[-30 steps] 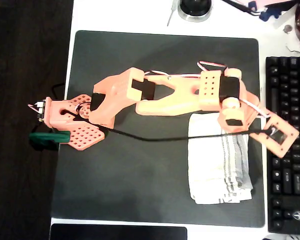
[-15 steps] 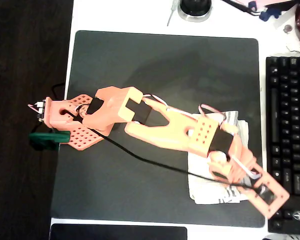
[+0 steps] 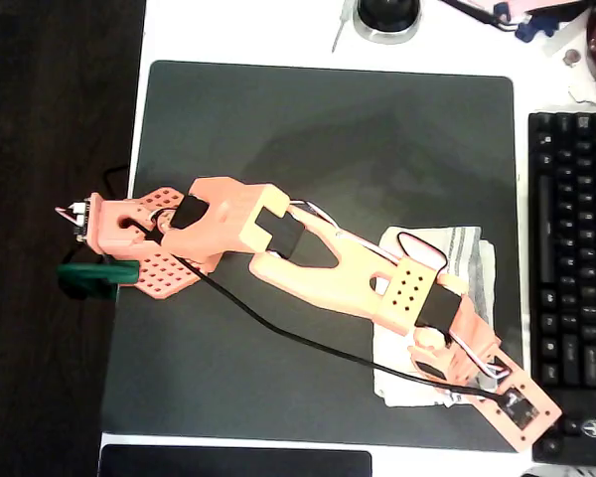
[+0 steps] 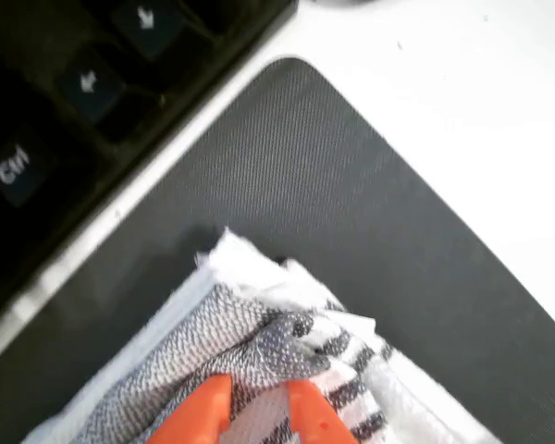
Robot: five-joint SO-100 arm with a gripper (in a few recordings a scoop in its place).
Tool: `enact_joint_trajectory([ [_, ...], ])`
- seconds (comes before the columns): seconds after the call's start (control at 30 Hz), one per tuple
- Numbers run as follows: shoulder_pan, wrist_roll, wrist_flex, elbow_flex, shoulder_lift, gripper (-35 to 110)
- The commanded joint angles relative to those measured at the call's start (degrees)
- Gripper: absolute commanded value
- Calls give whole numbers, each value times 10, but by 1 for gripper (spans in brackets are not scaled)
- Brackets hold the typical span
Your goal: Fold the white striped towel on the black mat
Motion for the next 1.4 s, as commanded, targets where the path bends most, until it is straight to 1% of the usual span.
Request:
enact_joint_trajectory([
  [0.0, 4, -19, 7, 15, 66, 9],
  [0.17, -7, -35, 25, 75, 163, 10],
  [0.37, -46, -41, 41, 207, 314, 11],
  [0.5, -80, -53, 45, 308, 425, 11],
  [0.7, -135, -66, 12, 492, 595, 11],
  [0.83, -183, -77, 25, 626, 717, 10],
  [0.97, -237, -84, 23, 756, 840, 8],
  [1.1, -279, -84, 41, 832, 922, 4],
  [1.23, -307, -91, 49, 911, 1003, 1],
  [1.37, -320, -95, 58, 980, 1084, 0],
])
